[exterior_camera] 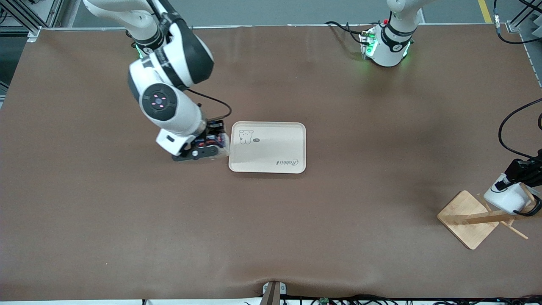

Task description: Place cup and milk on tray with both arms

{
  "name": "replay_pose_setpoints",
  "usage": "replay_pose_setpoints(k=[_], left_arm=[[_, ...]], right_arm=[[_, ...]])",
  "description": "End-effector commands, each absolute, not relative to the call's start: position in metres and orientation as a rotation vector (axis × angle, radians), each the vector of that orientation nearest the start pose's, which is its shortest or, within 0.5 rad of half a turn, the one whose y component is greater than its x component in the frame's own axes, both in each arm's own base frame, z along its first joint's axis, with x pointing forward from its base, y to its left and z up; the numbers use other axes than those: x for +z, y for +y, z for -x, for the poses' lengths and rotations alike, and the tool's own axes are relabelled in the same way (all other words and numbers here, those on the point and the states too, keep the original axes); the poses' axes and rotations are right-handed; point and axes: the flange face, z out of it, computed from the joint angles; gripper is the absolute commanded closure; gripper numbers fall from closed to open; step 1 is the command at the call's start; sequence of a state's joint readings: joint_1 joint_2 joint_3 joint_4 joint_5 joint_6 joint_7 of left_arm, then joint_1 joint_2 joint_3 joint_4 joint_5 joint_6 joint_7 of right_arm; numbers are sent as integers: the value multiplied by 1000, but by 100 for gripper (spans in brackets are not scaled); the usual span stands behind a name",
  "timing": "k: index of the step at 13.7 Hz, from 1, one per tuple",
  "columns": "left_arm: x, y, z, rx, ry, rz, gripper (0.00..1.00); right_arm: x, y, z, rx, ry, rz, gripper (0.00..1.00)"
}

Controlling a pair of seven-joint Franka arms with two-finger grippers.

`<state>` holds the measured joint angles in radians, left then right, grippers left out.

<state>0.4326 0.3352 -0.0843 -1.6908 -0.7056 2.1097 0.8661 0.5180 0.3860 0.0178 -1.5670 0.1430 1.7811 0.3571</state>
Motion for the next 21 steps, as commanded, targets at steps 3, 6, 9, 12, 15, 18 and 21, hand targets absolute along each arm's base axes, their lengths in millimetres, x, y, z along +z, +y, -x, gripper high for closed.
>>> replay_pose_setpoints(k=[3, 6, 9, 12, 15, 18, 21], left_arm=[[439, 188, -640, -783, 235, 3521, 100], [447, 185, -632, -755, 260, 3506, 100], [449, 181, -622, -735, 262, 3513, 100], [448, 176, -609, -711, 257, 3521, 100], [453, 173, -601, -682, 277, 3543, 100], [462, 171, -595, -613, 255, 3561, 100], [472, 167, -586, -544, 243, 3572, 100]], right_arm=[[366, 397, -545, 313, -205, 3073, 100], [345, 410, -539, 323, -217, 3099, 100], [339, 413, -533, 332, -248, 3123, 100], [335, 407, -536, 343, -173, 3138, 16], [330, 411, -532, 353, -76, 3153, 0], [330, 407, -534, 359, -67, 3155, 0], [345, 401, -542, 349, -66, 3142, 0]])
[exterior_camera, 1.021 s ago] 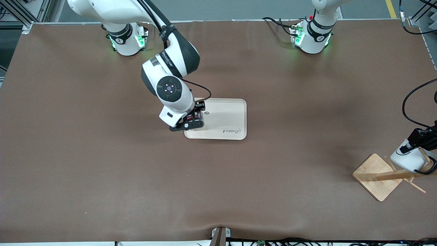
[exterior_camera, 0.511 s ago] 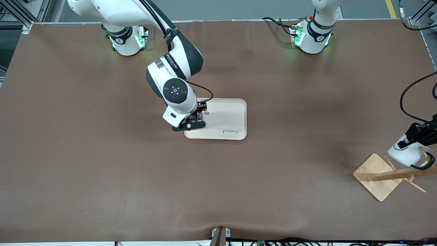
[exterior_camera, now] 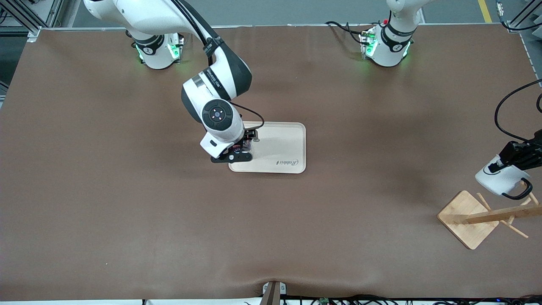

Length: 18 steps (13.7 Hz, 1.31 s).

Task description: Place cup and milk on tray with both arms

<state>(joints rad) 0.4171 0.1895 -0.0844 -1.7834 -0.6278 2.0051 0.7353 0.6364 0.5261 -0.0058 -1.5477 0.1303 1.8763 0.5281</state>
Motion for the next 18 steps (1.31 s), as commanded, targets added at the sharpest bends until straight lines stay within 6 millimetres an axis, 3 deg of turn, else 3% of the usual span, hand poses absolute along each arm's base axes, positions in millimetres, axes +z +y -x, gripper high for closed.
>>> replay_pose_setpoints(k=[1, 4, 8, 9, 11, 12, 13, 15, 16, 18], left_arm=[[477, 165, -583, -522, 238, 3576, 100], [483, 166, -578, -469, 231, 3569, 100], [490, 158, -573, -370, 73, 3590, 100], [493, 155, -573, -362, 56, 3590, 100], [492, 142, -574, -299, -31, 3614, 100], [494, 134, -575, -274, -64, 3616, 100], [497, 130, -576, -256, -46, 3588, 100], [501, 114, -580, -224, -49, 3569, 100], [502, 102, -582, -201, -84, 3573, 100], [503, 73, -586, -139, -124, 3543, 100]], right_arm=[[358, 397, -549, 351, -48, 3132, 0], [408, 391, -558, 400, -47, 3139, 0], [464, 333, -591, 442, 84, 3134, 0], [479, 312, -601, 432, 130, 3125, 0], [503, 254, -627, 393, 265, 3092, 0], [522, 217, -634, 355, 345, 3072, 0], [533, 194, -639, 330, 398, 3061, 0], [567, 153, -636, 248, 487, 3046, 0], [571, 114, -642, 250, 576, 3020, 0], [584, 77, -632, 254, 594, 3028, 0]])
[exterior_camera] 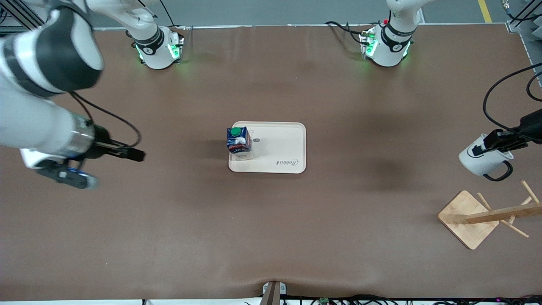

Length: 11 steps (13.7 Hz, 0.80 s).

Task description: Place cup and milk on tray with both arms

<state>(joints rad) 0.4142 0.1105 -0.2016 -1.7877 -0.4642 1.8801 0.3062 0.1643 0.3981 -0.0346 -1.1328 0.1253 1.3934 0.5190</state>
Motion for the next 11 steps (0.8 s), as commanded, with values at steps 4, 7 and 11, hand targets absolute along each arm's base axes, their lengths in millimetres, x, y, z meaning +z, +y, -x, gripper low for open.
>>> replay_pose_setpoints(k=[4, 7, 11], left_arm=[[513, -3, -596, -61, -200, 3442, 100], [507, -66, -597, -22, -224, 3368, 100], [487, -156, -595, 33, -290, 3258, 100]], right_arm=[[608, -28, -606, 202, 382, 3047, 0], [627, -41, -567, 131, 349, 3068, 0], [611, -14, -540, 55, 273, 3106, 0]])
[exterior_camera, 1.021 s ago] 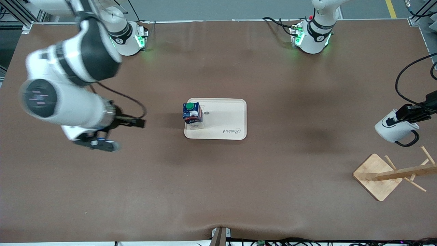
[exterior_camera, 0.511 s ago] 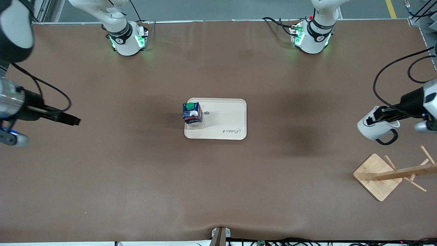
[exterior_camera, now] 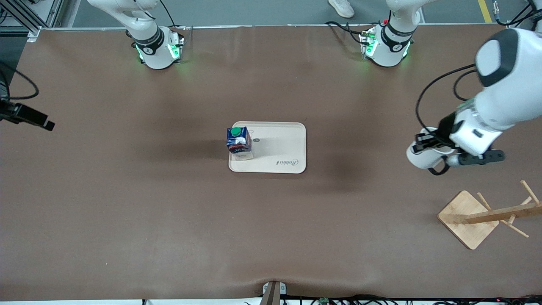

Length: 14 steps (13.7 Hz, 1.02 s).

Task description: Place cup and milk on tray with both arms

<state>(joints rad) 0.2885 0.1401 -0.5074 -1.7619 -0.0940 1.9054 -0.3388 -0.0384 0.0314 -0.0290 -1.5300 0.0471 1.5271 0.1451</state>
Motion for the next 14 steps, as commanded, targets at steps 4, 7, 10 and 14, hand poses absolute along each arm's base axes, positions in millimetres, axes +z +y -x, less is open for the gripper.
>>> replay_pose_setpoints(k=[4, 7, 10, 14], left_arm=[[455, -243, -592, 136, -397, 3242, 100], [425, -298, -583, 239, -407, 3238, 100], [397, -348, -576, 341, -396, 3236, 100], [338, -390, -562, 511, -446, 3183, 100]], right_arm=[[642, 2, -555, -40, 218, 3207, 0], [640, -2, -549, 27, 226, 3206, 0], [645, -2, -549, 11, 199, 3147, 0], [644, -5, -548, 29, 83, 3150, 0]])
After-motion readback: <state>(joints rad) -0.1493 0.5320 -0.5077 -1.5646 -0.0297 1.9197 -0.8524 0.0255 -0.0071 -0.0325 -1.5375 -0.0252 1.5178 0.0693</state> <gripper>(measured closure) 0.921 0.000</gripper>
